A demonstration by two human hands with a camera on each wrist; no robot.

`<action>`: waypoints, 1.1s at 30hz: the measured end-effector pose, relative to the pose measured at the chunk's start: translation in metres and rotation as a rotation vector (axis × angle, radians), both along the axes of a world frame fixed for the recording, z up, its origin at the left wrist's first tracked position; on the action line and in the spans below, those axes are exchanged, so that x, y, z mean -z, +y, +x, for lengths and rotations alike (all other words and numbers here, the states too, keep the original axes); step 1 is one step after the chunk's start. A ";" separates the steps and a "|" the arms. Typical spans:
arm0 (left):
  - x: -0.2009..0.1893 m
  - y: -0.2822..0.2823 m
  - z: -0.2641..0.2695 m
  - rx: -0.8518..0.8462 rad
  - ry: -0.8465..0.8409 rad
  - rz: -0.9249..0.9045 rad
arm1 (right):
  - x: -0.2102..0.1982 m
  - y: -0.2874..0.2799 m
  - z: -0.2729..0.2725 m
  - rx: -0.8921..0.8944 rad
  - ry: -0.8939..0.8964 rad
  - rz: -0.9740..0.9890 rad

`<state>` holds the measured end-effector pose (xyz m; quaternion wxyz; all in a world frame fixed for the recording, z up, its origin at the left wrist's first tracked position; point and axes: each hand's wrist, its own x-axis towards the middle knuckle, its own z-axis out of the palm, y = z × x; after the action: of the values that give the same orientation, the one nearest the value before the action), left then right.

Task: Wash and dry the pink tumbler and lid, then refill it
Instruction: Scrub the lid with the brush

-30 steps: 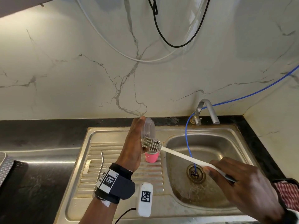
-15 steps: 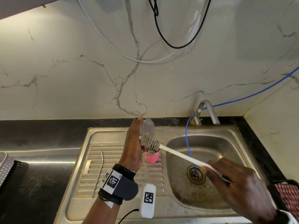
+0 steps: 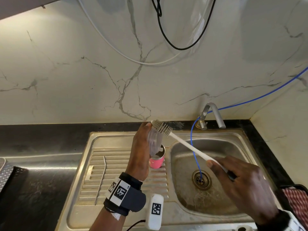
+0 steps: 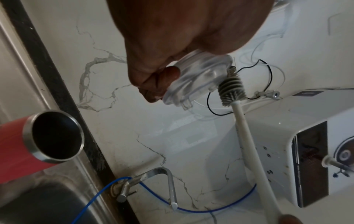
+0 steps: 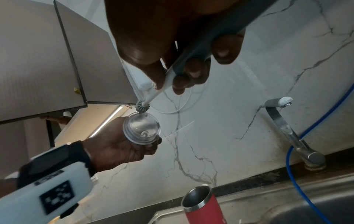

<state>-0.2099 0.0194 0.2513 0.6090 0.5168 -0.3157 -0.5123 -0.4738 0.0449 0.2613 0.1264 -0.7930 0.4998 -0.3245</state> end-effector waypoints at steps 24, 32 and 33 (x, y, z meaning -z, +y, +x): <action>-0.036 -0.016 0.004 -0.437 0.206 -0.022 | 0.035 0.037 0.029 0.026 -0.134 -0.004; -0.049 -0.005 -0.014 -0.358 0.401 0.052 | 0.035 0.022 0.030 -0.062 -0.149 -0.163; -0.050 -0.002 -0.020 -0.341 0.421 0.078 | 0.032 0.020 0.035 -0.072 -0.159 -0.170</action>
<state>-0.2301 0.0174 0.3013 0.7183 0.4678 -0.0705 -0.5102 -0.4390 0.0649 0.2295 0.1096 -0.7901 0.4299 -0.4230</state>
